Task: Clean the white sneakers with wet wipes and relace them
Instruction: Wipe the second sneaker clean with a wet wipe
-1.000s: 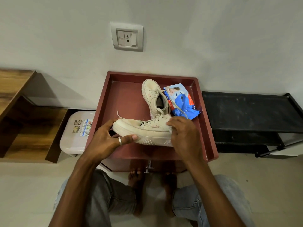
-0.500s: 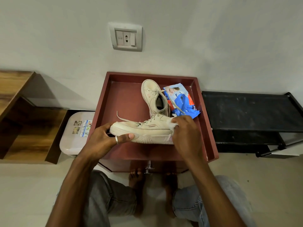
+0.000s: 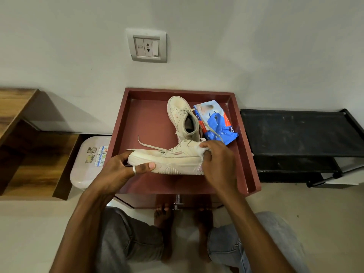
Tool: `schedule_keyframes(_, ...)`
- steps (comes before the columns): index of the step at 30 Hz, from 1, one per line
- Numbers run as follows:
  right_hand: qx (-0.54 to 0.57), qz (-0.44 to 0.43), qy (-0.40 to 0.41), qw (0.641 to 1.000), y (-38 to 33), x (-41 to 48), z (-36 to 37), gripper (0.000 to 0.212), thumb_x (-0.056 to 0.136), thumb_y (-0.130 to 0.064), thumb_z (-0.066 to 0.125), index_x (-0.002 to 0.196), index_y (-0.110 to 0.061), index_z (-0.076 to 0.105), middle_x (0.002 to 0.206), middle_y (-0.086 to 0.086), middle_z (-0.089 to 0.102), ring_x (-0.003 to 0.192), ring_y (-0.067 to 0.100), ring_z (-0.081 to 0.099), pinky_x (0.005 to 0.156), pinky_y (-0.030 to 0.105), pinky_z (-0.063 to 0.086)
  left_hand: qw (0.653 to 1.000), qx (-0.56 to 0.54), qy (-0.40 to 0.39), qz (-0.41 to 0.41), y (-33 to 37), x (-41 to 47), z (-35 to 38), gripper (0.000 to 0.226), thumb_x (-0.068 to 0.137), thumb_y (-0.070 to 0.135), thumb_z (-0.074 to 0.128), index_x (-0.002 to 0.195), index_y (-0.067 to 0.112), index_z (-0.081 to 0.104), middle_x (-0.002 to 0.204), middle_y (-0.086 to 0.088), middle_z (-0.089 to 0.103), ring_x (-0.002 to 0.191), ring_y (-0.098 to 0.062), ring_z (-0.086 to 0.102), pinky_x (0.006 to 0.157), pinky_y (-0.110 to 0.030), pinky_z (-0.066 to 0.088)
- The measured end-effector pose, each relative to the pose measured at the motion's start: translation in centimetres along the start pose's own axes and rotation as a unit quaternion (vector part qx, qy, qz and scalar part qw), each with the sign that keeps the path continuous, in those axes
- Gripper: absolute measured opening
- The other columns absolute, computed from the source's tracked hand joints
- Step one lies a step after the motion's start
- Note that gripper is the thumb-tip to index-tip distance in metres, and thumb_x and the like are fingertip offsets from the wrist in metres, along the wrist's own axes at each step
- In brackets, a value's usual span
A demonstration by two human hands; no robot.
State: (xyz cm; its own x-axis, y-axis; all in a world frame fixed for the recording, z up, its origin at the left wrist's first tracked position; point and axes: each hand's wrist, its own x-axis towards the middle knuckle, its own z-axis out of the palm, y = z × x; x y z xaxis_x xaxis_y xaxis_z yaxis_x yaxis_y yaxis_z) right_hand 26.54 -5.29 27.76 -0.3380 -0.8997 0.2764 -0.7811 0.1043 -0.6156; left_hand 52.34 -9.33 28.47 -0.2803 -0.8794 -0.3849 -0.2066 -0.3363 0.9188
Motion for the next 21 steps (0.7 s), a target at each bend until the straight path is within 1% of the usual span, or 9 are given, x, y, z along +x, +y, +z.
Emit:
schedule_keyframes(2, 0.021, -0.001, -0.010, 1.000, 0.4, 0.1, -0.2, 0.026, 0.086, 0.004, 0.063, 0.101, -0.014, 0.073, 0.102, -0.001, 0.071, 0.088, 0.006, 0.062, 0.069, 0.007, 0.046, 1.000, 0.003, 0.003, 0.003, 0.2, -0.1, 0.1, 0.052, 0.064, 0.029, 0.087, 0.114, 0.024, 0.072, 0.108, 0.009, 0.078, 0.096, -0.001, 0.072, 0.070, -0.010, 0.054)
schedule_keyframes(3, 0.035, 0.044, -0.011, 0.998, 1.0, 0.6, -0.5, 0.026, 0.085, 0.004, 0.062, 0.101, -0.014, 0.072, 0.102, -0.001, 0.071, 0.088, 0.006, 0.062, 0.067, 0.008, 0.045, 1.000, 0.005, 0.002, 0.004, 0.2, -0.1, 0.2, 0.051, 0.065, 0.028, 0.086, 0.114, 0.025, 0.072, 0.107, 0.010, 0.078, 0.096, -0.001, 0.072, 0.069, -0.009, 0.054)
schedule_keyframes(5, 0.069, 0.167, -0.025, 0.983, 2.2, 1.6, -0.8, 0.028, 0.085, 0.004, 0.060, 0.099, -0.018, 0.070, 0.101, -0.002, 0.069, 0.094, 0.012, 0.064, 0.070, 0.020, 0.052, 1.000, 0.006, 0.001, 0.005, 0.1, -0.2, 0.2, 0.052, 0.066, 0.026, 0.086, 0.116, 0.024, 0.072, 0.109, 0.009, 0.077, 0.098, -0.002, 0.071, 0.070, -0.009, 0.054)
schedule_keyframes(7, 0.084, 0.213, -0.037, 0.973, 2.4, 1.7, -0.8, 0.027, 0.086, 0.003, 0.060, 0.098, -0.020, 0.068, 0.099, -0.005, 0.066, 0.097, 0.015, 0.065, 0.074, 0.027, 0.055, 1.000, 0.007, -0.005, 0.003, 0.2, -0.2, 0.0, 0.054, 0.067, 0.027, 0.087, 0.118, 0.023, 0.071, 0.111, 0.008, 0.077, 0.101, -0.004, 0.071, 0.074, -0.011, 0.055)
schedule_keyframes(10, 0.050, 0.139, -0.030, 0.989, 1.1, 0.7, -0.9, 0.023, 0.086, 0.002, 0.062, 0.100, -0.015, 0.069, 0.100, -0.006, 0.065, 0.090, 0.008, 0.059, 0.065, 0.014, 0.047, 1.000, 0.010, -0.024, 0.008, 0.2, -0.2, -0.2, 0.059, 0.065, 0.029, 0.090, 0.120, 0.022, 0.070, 0.113, 0.007, 0.077, 0.104, -0.006, 0.071, 0.075, -0.012, 0.056)
schedule_keyframes(12, 0.042, 0.122, -0.028, 0.991, 1.2, 0.5, -0.9, 0.022, 0.086, 0.003, 0.062, 0.098, -0.014, 0.069, 0.101, -0.006, 0.066, 0.088, 0.007, 0.058, 0.064, 0.013, 0.046, 1.000, 0.010, -0.020, 0.012, 0.3, -0.2, -0.2, 0.055, 0.068, 0.025, 0.088, 0.120, 0.021, 0.070, 0.111, 0.007, 0.077, 0.101, -0.005, 0.072, 0.073, -0.010, 0.055)
schedule_keyframes(16, 0.072, 0.207, -0.048, 0.974, 2.2, 1.3, -0.7, 0.019, 0.085, 0.003, 0.061, 0.095, -0.013, 0.064, 0.096, -0.002, 0.064, 0.092, 0.018, 0.063, 0.071, 0.035, 0.057, 1.000, 0.018, -0.022, 0.012, 0.1, -0.2, -0.1, 0.061, 0.065, 0.030, 0.091, 0.122, 0.022, 0.069, 0.114, 0.006, 0.076, 0.105, -0.007, 0.071, 0.080, -0.016, 0.054)
schedule_keyframes(17, 0.071, 0.213, -0.049, 0.973, 2.1, 1.2, -0.7, 0.019, 0.085, 0.003, 0.061, 0.095, -0.012, 0.063, 0.096, -0.002, 0.063, 0.092, 0.018, 0.063, 0.070, 0.035, 0.057, 0.999, 0.019, -0.024, 0.010, 0.1, -0.3, -0.2, 0.063, 0.064, 0.031, 0.092, 0.122, 0.022, 0.069, 0.115, 0.006, 0.076, 0.107, -0.007, 0.071, 0.080, -0.016, 0.055)
schedule_keyframes(21, 0.013, 0.128, -0.016, 0.992, -0.4, -0.3, -0.8, 0.025, 0.081, 0.006, 0.062, 0.093, -0.016, 0.064, 0.099, 0.000, 0.066, 0.087, 0.014, 0.059, 0.060, 0.014, 0.042, 1.000, 0.022, -0.008, 0.021, 0.0, -0.1, 0.0, 0.063, 0.063, 0.032, 0.091, 0.121, 0.022, 0.069, 0.113, 0.007, 0.076, 0.103, -0.004, 0.071, 0.075, -0.012, 0.055)
